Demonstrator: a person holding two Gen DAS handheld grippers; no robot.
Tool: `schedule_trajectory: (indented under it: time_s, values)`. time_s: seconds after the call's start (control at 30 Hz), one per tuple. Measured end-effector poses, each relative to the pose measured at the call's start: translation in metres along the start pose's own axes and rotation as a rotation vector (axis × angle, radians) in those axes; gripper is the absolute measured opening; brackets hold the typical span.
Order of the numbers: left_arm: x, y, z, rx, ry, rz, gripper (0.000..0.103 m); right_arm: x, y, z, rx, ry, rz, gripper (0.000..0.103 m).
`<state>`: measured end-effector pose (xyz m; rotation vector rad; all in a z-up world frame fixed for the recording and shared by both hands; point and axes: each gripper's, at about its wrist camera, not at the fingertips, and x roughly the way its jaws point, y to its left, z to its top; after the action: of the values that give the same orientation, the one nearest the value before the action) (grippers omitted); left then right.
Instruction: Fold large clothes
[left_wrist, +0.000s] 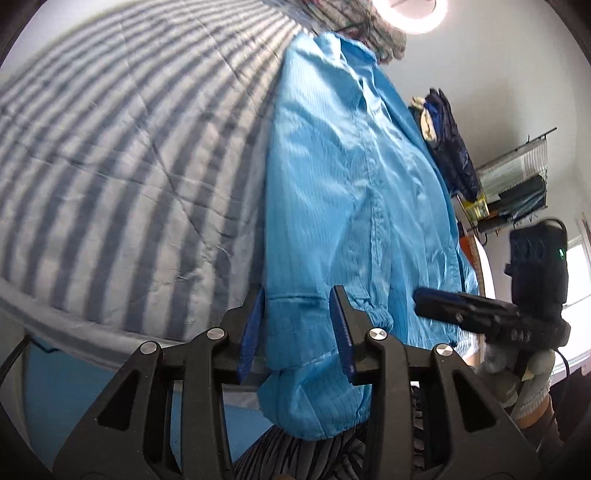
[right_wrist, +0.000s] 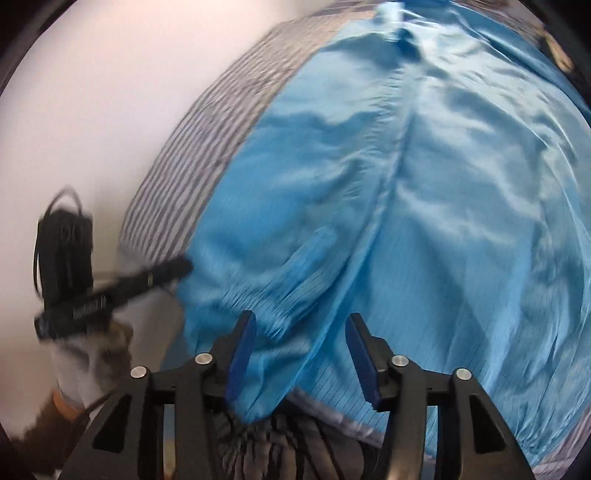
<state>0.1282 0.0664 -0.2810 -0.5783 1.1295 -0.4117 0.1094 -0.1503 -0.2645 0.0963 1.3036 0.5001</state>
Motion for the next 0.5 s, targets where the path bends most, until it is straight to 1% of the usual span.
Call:
schedule_trajectory:
  time_s: [0.03, 0.07, 0.1, 0.13, 0.2, 0.23, 0.27, 0.3, 0.33, 0.4, 0.43, 0.5]
  values:
    - [0.004, -0.002, -0.001, 0.005, 0.009, 0.001, 0.031, 0.005, -0.004, 0.002, 0.031, 0.002, 0.005, 0.054]
    - [0.007, -0.003, -0.002, 0.011, 0.01, 0.012, 0.015, 0.01, -0.009, 0.003, 0.055, 0.008, 0.011, 0.054]
    - [0.01, -0.004, -0.003, 0.013, 0.009, 0.02, 0.006, 0.015, -0.012, 0.004, 0.07, 0.017, 0.009, 0.053]
    - [0.01, -0.004, -0.002, 0.01, 0.005, 0.019, 0.006, 0.021, -0.012, 0.005, 0.072, 0.025, -0.001, 0.051]
    - [0.008, -0.006, -0.002, 0.013, -0.006, 0.016, 0.003, 0.029, -0.011, 0.002, 0.062, 0.049, 0.007, 0.018]
    - [0.005, -0.008, -0.001, 0.023, -0.017, 0.024, 0.003, 0.031, -0.01, 0.002, 0.062, 0.057, 0.023, 0.014]
    - [0.0, -0.01, -0.001, 0.039, -0.031, 0.037, 0.003, 0.033, -0.004, 0.003, 0.059, 0.055, 0.036, 0.006]
    - [-0.003, -0.011, -0.001, 0.056, -0.038, 0.051, 0.003, 0.034, -0.001, 0.004, 0.05, 0.05, 0.044, 0.003]
    - [-0.005, -0.011, -0.001, 0.066, -0.045, 0.067, 0.003, 0.033, 0.003, 0.003, 0.035, 0.046, 0.044, 0.002]
    - [-0.003, -0.007, -0.002, 0.071, -0.039, 0.078, 0.003, 0.033, 0.008, 0.004, 0.022, 0.053, 0.048, 0.0]
    - [0.002, -0.005, -0.003, 0.071, -0.025, 0.092, 0.003, 0.034, 0.007, 0.003, 0.024, 0.06, 0.041, 0.0]
    - [0.01, -0.002, -0.003, 0.067, 0.002, 0.095, 0.003, 0.04, 0.007, 0.001, 0.001, 0.082, -0.003, 0.0]
